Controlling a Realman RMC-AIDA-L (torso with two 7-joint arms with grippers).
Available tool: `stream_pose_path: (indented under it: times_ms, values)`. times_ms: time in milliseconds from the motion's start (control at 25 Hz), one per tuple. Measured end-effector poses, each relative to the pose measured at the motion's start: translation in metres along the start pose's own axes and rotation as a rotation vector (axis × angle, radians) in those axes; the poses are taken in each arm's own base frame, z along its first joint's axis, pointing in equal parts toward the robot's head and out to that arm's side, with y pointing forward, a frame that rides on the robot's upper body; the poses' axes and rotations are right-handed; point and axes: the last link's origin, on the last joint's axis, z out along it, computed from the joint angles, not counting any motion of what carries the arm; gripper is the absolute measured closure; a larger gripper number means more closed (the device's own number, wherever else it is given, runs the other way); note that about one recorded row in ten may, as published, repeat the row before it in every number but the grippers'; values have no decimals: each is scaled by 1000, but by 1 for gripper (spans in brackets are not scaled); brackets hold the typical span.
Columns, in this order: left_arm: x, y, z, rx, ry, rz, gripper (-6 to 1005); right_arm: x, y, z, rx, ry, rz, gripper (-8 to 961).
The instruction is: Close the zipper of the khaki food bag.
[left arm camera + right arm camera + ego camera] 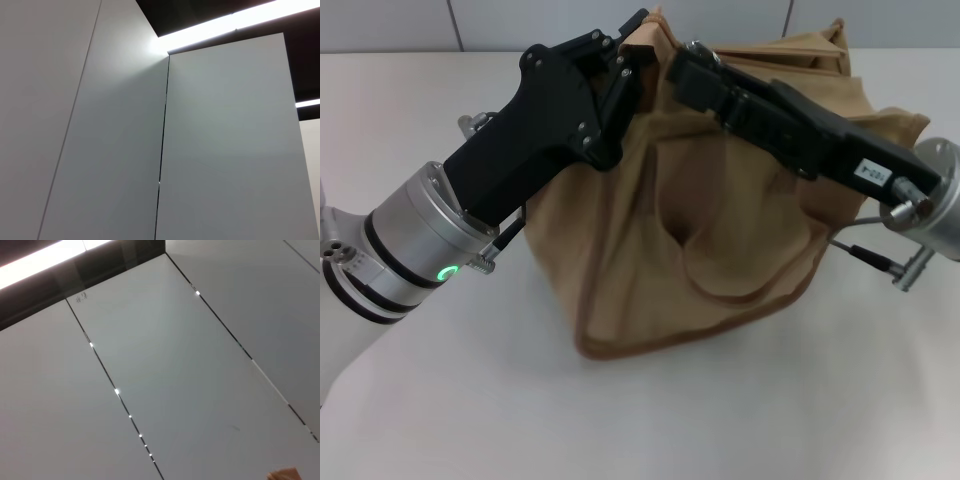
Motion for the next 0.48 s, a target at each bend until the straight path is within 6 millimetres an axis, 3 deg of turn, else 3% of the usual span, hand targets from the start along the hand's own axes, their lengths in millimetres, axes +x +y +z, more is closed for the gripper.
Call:
stream_pose_path:
  times_ms: [240,480]
  values:
    - [0,0,0,3,0,1,891,7,-8,-15,113,-11,13,504]
    - [0,-1,1,2,0,2,888,8,-12,-15,135,1,13,504]
